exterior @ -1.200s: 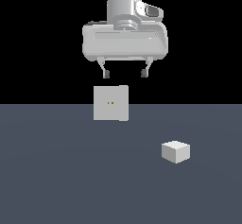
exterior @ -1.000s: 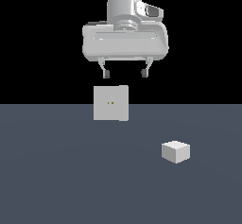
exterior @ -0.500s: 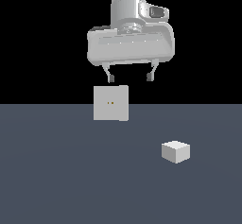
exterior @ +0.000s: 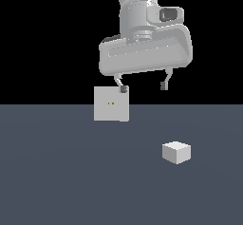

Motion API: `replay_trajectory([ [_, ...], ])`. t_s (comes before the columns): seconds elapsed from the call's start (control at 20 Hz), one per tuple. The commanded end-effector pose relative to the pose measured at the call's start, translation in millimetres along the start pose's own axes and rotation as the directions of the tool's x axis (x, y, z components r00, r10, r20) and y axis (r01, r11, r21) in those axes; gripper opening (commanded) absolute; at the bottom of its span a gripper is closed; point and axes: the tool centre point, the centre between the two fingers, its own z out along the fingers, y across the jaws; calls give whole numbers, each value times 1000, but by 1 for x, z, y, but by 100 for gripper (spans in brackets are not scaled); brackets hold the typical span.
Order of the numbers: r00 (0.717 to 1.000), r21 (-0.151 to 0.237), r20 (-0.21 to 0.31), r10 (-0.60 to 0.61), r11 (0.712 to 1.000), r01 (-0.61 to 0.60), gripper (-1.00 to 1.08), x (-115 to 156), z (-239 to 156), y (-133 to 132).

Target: Plug the charger into the wall socket.

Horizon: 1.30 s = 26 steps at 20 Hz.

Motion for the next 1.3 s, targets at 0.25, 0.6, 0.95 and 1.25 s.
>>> replay_trajectory([
  [0.25,979,-15,-44,199,980,-199,100,-9,21,22],
  [0.6,927,-22,-84,365,929,-368,100,-19,40,40],
  [0.95,856,-23,-120,503,861,-509,100,-30,57,55],
  [1.25,806,-22,-140,575,812,-583,100,-38,67,62],
])
